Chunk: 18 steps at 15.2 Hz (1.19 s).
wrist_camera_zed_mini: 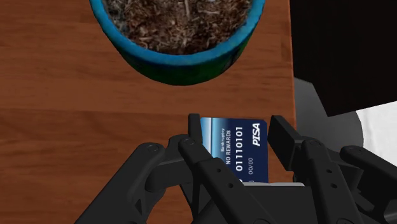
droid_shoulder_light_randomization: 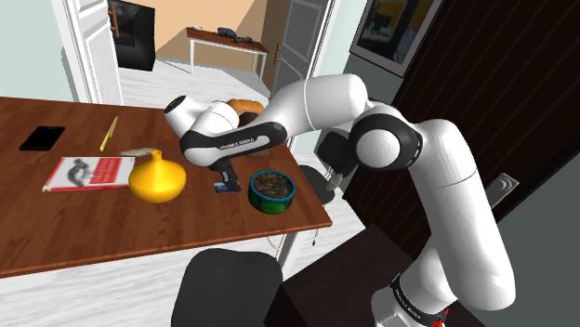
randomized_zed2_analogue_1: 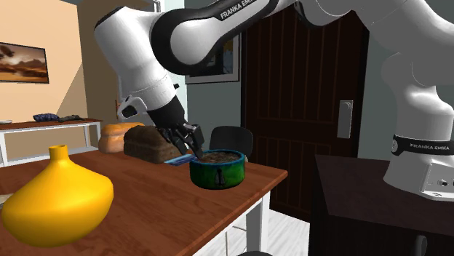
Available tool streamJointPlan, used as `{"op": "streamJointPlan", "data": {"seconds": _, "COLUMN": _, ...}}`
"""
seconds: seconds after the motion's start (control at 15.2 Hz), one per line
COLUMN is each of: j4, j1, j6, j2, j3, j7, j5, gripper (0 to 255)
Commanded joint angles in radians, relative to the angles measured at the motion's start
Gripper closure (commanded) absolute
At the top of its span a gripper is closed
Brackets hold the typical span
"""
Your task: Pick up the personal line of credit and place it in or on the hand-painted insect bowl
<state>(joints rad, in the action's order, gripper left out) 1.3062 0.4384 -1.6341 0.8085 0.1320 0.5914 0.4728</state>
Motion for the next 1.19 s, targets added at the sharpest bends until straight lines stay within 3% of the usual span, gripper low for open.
{"op": "streamJointPlan", "data": {"seconds": 0.0, "j4": -0.002, "j1": -0.001, "j6": 0.015, "j2": -0.014, "j3": 0.001, "j7": 0.007, "j5": -0.002, "gripper": 255}}
{"op": "streamJointPlan", "data": {"seconds": 0.4, "j4": -0.017, "j1": 0.001, "j6": 0.060, "j2": -0.048, "j3": 0.003, "j7": 0.025, "j5": -0.007, "gripper": 255}}
{"op": "streamJointPlan", "data": {"seconds": 0.73, "j4": 0.196, "j1": -0.081, "j6": -0.045, "j2": -0.182, "j3": -0.014, "j7": 0.067, "j5": 0.012, "gripper": 255}}
{"op": "streamJointPlan", "data": {"seconds": 1.12, "j4": 0.379, "j1": -0.172, "j6": -0.148, "j2": -0.302, "j3": -0.047, "j7": 0.135, "j5": 0.040, "gripper": 255}}
